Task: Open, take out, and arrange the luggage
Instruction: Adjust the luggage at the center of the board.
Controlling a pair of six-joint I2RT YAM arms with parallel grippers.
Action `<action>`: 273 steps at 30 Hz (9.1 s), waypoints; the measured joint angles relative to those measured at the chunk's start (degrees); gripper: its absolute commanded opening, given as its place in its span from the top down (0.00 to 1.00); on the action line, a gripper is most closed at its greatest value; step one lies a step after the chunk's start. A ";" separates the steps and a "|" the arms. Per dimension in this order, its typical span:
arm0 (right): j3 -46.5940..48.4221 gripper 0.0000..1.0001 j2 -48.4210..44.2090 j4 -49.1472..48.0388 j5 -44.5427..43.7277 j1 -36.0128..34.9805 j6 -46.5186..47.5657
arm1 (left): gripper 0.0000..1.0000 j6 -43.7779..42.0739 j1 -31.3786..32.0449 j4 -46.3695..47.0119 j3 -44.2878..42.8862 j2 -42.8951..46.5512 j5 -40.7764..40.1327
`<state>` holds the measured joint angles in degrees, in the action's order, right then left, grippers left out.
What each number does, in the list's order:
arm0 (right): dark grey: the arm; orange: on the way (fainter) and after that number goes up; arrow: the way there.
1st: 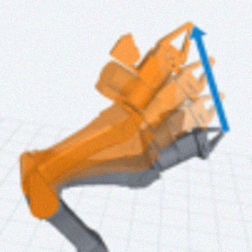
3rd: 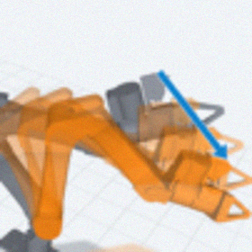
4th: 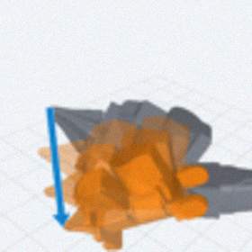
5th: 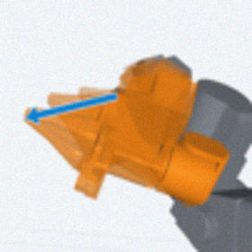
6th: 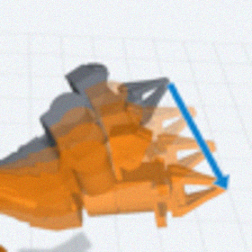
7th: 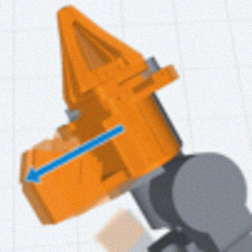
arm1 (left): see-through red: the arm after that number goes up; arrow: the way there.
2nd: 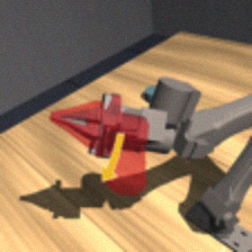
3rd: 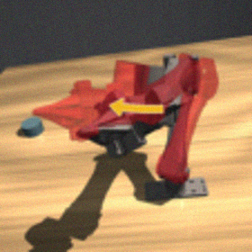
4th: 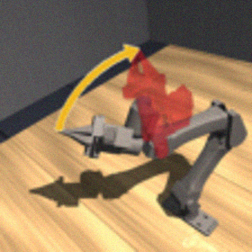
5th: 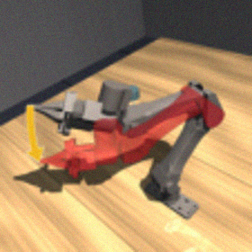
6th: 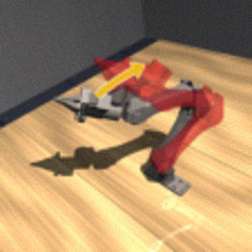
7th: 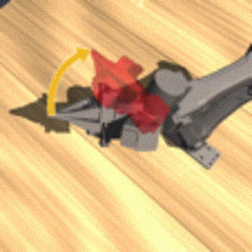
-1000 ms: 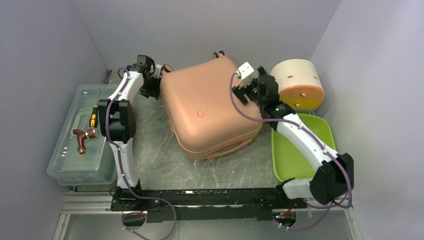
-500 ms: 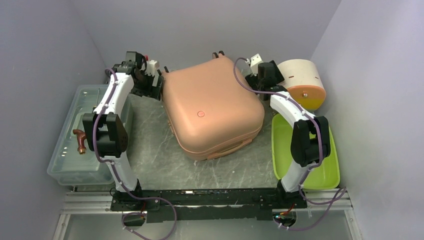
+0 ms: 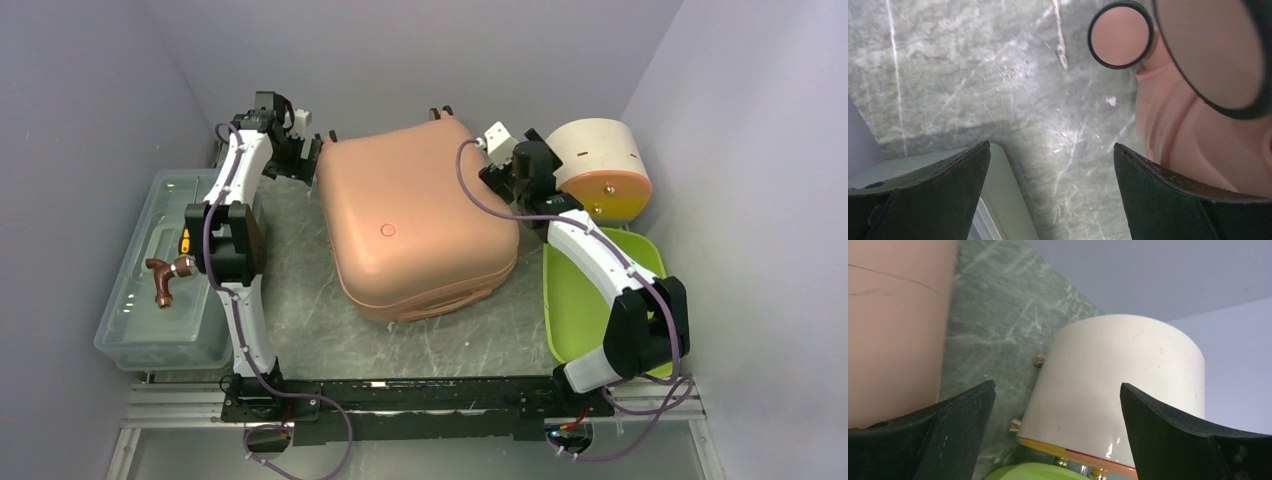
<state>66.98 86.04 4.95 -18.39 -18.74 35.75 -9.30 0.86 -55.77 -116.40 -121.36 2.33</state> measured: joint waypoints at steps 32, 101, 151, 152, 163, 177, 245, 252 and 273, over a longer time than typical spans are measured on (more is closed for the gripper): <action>-3.45 0.00 -9.81 6.01 27.80 -16.35 -0.83 | 0.02 -7.78 2.58 2.29 -13.27 -10.62 -3.91; -12.28 0.00 -10.97 28.00 37.03 -21.53 -12.04 | 0.01 -6.93 3.82 4.07 26.10 40.85 2.03; 40.63 0.01 35.78 3.32 -1.66 2.12 -0.09 | 0.03 -17.46 3.82 -2.05 53.33 46.93 18.82; 39.71 0.01 35.65 3.39 -0.59 2.08 -0.09 | 0.03 -17.38 3.82 -1.90 53.33 46.84 18.82; 22.05 0.02 20.92 3.48 5.33 3.21 -0.74 | 0.03 -11.56 3.65 3.61 48.00 38.97 14.08; 11.06 0.01 3.56 6.40 7.96 -4.87 -0.98 | 0.04 -10.27 1.38 -5.92 20.87 20.85 6.32; 4.66 0.02 6.99 15.21 7.17 0.76 -17.44 | 0.00 -21.64 40.57 6.71 38.45 40.35 -20.44; -1.20 0.02 0.28 17.25 11.56 -6.88 -17.84 | 0.01 -25.22 31.52 7.65 39.98 38.86 -27.82; -18.01 0.00 -30.86 22.23 31.47 -9.77 -9.44 | 0.00 -21.57 26.25 0.98 44.57 46.49 16.85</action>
<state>48.97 55.18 27.18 13.08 -28.51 26.30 -30.87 27.11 -54.78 -71.83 -74.87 19.18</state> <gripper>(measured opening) 0.994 0.995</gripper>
